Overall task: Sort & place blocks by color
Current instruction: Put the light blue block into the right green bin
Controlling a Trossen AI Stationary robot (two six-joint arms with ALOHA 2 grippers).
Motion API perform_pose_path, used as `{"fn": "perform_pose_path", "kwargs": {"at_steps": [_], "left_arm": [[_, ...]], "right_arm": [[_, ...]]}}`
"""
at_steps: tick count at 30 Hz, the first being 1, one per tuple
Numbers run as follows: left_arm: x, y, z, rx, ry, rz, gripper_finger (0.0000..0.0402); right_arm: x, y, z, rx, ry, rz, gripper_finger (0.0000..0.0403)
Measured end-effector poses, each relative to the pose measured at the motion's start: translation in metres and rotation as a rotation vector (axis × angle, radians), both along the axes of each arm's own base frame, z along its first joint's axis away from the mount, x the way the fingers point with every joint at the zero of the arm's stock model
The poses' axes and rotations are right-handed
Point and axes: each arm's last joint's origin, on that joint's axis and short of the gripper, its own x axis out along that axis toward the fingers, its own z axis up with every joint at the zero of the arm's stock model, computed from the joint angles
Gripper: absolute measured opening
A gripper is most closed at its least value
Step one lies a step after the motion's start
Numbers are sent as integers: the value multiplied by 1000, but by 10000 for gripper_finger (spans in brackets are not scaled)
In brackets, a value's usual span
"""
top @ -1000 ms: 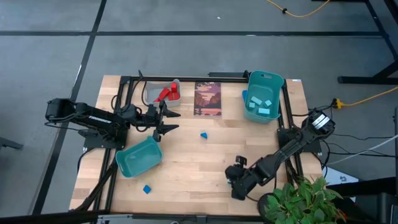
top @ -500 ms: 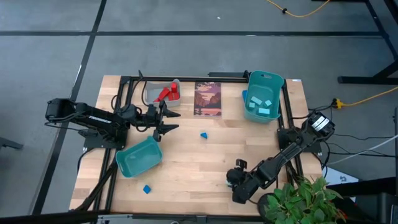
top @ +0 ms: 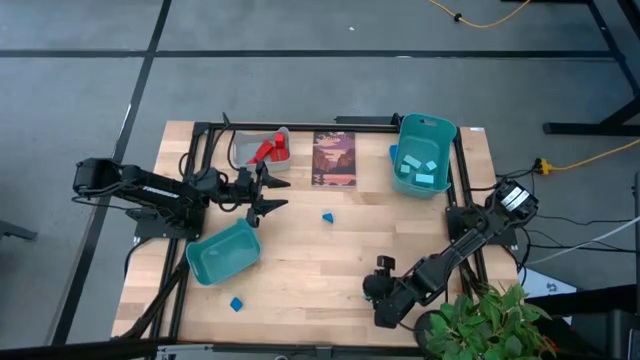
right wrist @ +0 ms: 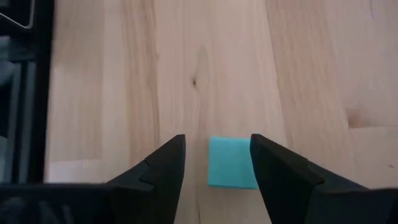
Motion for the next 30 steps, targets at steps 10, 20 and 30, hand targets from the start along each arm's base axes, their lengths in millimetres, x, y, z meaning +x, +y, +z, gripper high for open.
{"fn": "perform_pose_path", "kwargs": {"at_steps": [10,20,30], "left_arm": [[0,0,0,5,5,2,236],[0,0,0,4,5,5,236],[0,0,0,4,5,5,236]], "right_arm": [[0,-1,-1,-28,-10,-13,186],[-2,-3,-1,-45,8,-14,214],[-2,-3,-1,-18,1,-74,298]]}}
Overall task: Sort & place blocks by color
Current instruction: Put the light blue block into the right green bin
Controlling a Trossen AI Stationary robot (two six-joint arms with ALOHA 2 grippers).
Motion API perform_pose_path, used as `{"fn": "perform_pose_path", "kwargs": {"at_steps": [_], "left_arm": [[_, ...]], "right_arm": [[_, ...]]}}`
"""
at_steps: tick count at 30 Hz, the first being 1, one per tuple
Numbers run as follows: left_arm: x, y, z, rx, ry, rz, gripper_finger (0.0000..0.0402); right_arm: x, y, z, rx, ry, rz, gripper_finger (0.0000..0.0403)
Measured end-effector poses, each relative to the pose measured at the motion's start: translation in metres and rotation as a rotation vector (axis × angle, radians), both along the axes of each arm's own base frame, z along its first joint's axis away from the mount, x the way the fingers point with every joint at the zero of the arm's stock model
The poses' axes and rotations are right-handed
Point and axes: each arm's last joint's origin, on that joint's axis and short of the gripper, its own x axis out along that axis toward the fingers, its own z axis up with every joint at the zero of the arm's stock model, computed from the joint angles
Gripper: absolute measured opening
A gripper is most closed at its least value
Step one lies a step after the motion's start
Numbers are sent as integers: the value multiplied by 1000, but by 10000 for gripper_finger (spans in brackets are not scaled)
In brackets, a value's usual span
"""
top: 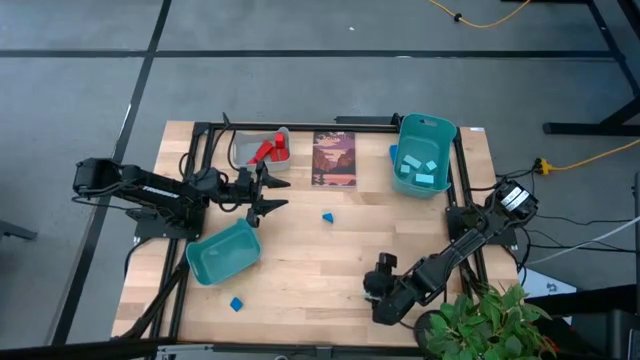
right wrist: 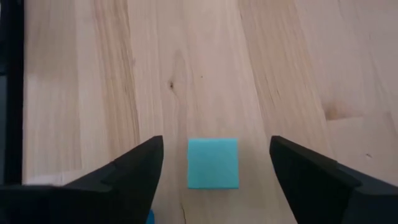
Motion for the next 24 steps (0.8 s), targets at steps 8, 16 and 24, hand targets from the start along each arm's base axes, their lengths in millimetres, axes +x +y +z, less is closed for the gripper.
{"fn": "perform_pose_path", "kwargs": {"at_steps": [8,16,24], "left_arm": [[0,0,0,0,0,0,236],[0,0,0,-1,0,-1,236],[0,0,0,-1,0,-1,236]], "right_arm": [[-1,1,-1,33,45,49,297],[9,-11,-4,118,107,-8,296],[11,-14,-4,157,151,22,296]]}}
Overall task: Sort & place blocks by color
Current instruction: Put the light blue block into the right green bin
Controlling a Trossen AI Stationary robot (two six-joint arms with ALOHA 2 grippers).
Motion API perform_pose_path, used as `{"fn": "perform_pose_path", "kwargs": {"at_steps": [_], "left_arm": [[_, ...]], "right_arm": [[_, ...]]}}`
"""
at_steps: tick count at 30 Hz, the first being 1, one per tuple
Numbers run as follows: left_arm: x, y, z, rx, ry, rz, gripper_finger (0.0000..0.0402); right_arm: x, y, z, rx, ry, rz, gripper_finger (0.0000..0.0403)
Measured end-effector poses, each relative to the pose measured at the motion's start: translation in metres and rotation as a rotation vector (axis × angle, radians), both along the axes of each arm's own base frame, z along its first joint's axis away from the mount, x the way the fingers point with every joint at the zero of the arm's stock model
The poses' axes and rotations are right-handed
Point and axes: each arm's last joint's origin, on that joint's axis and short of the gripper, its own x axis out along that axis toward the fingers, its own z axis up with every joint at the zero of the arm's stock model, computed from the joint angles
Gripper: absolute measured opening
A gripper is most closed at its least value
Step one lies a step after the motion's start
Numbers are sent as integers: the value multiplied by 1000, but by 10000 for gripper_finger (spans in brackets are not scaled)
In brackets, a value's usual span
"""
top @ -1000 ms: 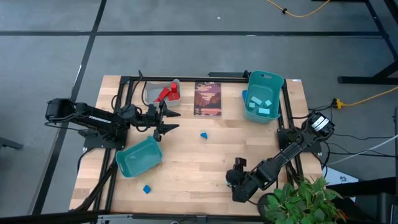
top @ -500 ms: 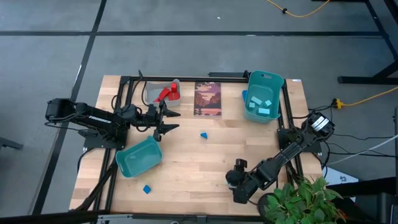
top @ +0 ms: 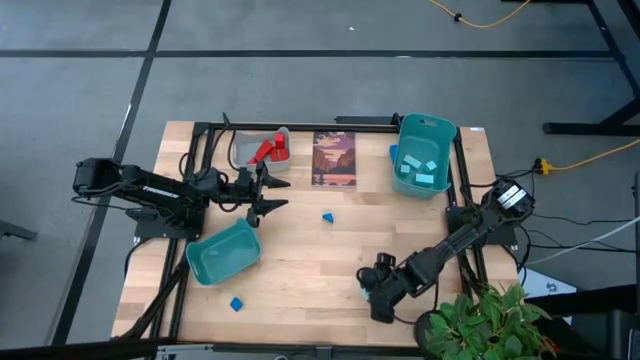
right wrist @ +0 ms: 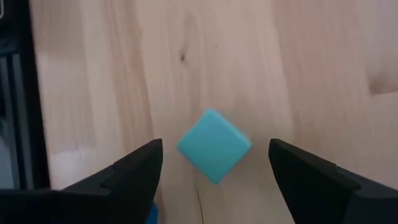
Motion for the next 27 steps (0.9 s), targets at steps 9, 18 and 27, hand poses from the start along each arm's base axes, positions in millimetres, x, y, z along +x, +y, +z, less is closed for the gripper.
{"fn": "perform_pose_path", "kwargs": {"at_steps": [9,18,27], "left_arm": [[0,0,0,0,0,0,236],[0,0,0,-4,0,-1,236],[0,0,0,-6,0,1,236]], "right_arm": [[1,1,0,-61,-28,182,296],[1,0,0,-206,-77,508,296],[3,1,-7,-244,-69,625,296]]}}
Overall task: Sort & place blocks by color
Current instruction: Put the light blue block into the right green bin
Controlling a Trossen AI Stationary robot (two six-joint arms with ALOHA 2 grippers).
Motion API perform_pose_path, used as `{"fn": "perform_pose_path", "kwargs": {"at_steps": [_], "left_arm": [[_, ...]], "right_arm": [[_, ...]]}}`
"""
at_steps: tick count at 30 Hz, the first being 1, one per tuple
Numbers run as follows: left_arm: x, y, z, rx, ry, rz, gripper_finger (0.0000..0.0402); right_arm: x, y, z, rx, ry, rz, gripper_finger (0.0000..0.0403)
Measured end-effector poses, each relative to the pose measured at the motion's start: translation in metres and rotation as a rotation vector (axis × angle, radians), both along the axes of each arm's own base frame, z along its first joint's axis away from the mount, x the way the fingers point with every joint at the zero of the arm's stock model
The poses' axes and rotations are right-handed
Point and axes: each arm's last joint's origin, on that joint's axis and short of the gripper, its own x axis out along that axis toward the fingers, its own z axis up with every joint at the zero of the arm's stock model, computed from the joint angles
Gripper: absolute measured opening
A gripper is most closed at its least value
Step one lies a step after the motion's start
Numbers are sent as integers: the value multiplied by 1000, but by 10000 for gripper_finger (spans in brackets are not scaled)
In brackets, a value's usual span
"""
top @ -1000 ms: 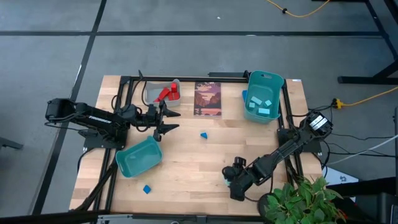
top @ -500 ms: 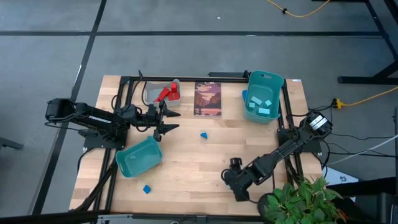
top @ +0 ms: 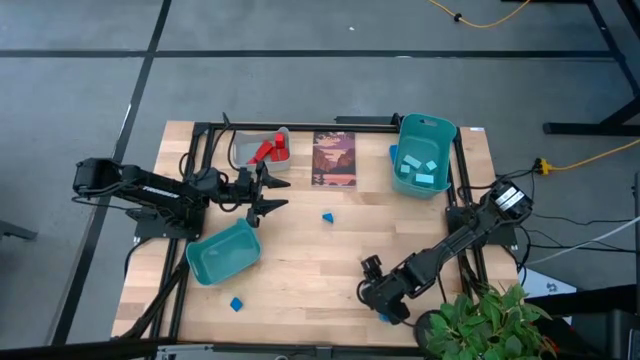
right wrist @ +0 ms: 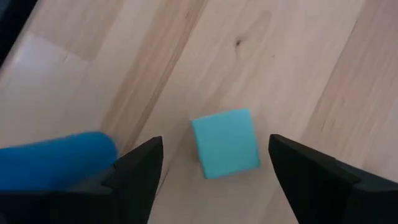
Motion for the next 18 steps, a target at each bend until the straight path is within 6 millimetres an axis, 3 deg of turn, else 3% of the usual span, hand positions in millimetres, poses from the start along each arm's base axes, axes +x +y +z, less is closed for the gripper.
{"fn": "perform_pose_path", "kwargs": {"at_steps": [10,18], "left_arm": [[0,0,-2,-6,17,8,236],[0,0,-2,-5,16,9,236]], "right_arm": [[6,-1,-19,-3,41,-40,288],[7,-1,-20,-16,36,-41,186]]}}
